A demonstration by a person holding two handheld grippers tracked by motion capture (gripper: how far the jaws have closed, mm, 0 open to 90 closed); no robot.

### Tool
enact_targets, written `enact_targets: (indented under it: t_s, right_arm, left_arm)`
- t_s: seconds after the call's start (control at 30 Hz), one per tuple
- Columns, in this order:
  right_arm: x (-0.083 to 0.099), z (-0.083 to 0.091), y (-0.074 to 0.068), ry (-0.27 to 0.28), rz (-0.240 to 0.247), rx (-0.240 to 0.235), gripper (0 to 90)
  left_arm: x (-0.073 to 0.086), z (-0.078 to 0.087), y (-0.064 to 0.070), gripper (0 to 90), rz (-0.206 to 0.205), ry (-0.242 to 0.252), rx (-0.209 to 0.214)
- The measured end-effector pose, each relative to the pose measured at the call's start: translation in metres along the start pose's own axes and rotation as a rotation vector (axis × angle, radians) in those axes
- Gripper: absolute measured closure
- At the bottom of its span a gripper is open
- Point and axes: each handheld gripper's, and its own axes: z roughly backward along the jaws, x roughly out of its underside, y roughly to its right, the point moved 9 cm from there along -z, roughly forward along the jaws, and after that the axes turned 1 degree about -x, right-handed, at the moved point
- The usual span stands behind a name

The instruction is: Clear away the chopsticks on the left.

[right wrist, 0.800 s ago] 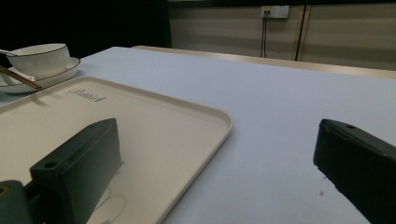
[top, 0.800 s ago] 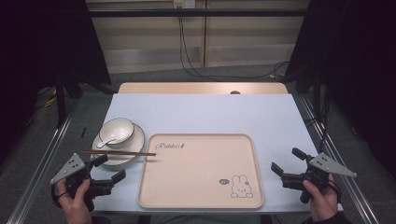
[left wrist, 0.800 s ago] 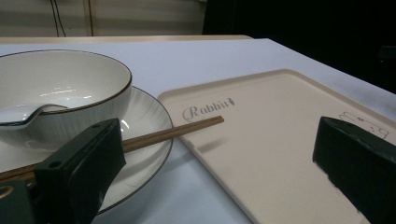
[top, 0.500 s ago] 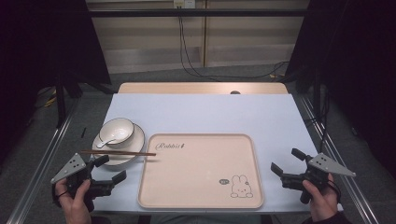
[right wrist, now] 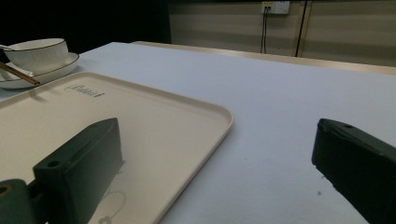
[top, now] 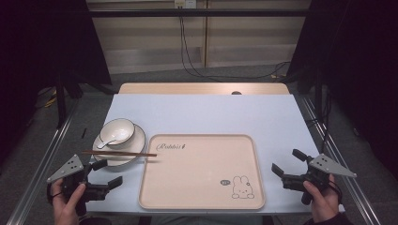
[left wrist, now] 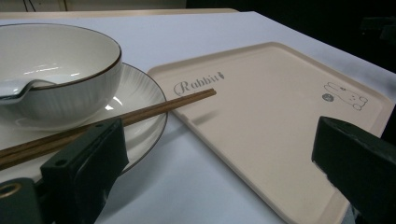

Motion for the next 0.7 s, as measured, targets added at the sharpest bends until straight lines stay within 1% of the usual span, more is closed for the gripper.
enact_targets:
  t_s: [0.03,0.07,0.1,0.13,0.2,0.23,0.33,0.4,0.43,0.47,0.53,0.57,0.6,0.63,0.67,0.7]
  right_arm:
    - [0.000,0.000,0.000,0.000,0.002,0.000,1.4]
    - [0.000,0.000,0.000,0.001,0.002,-0.001,1.4]
    - [0.000,0.000,-0.001,-0.001,-0.001,-0.003,1.4]
    - [0.000,0.000,-0.001,-0.001,-0.001,-0.003,1.4]
    - [0.000,0.000,-0.001,0.001,-0.001,-0.006,1.6]
    - [0.000,0.000,-0.001,0.000,0.002,-0.006,1.6]
    - [0.000,0.000,-0.001,0.002,0.004,-0.007,1.6]
    - [0.000,0.000,-0.001,0.000,0.001,-0.007,1.6]
    - [0.000,0.000,-0.002,-0.001,0.003,-0.009,1.6]
    - [0.000,0.000,-0.001,0.000,0.004,-0.009,1.6]
    - [0.000,0.000,-0.001,-0.002,0.002,-0.007,1.6]
    - [0.000,0.000,-0.002,-0.001,0.000,-0.010,1.6]
    - [0.000,0.000,-0.002,0.001,-0.002,-0.010,1.6]
    - [0.000,0.000,-0.002,0.001,-0.002,-0.010,1.6]
    - [-0.001,-0.001,-0.002,0.004,-0.010,-0.005,1.8]
    - [-0.001,-0.001,-0.001,0.003,-0.004,-0.005,1.8]
  left_arm:
    - [0.000,0.002,-0.001,3.2,-0.004,-0.006,0.016]
    - [-0.001,0.004,-0.004,3.2,-0.012,-0.006,-0.010]
    - [-0.003,0.007,-0.008,3.2,-0.018,0.001,-0.009]
    - [-0.003,0.007,-0.008,3.2,-0.018,0.001,-0.009]
    - [-0.003,0.010,-0.012,3.2,-0.043,0.000,-0.006]
    - [-0.003,0.012,-0.015,3.2,-0.054,-0.010,-0.010]
    - [-0.002,0.013,-0.021,3.4,-0.050,-0.019,0.014]
    - [0.000,0.012,-0.029,4.2,-0.054,-0.037,0.009]
    - [0.002,0.011,-0.033,4.3,-0.059,-0.048,0.019]
    - [0.003,0.011,-0.038,5.1,-0.070,-0.065,0.003]
    - [0.005,0.011,-0.045,7.6,-0.086,-0.092,0.017]
    - [0.005,0.011,-0.049,7.5,-0.102,-0.101,0.018]
    - [0.006,0.011,-0.057,8.0,-0.114,-0.125,0.019]
    - [0.006,0.011,-0.057,10.0,-0.114,-0.125,0.019]
    - [0.005,0.011,-0.061,10.0,-0.116,-0.129,0.012]
    - [0.004,0.010,-0.064,12.1,-0.123,-0.130,0.019]
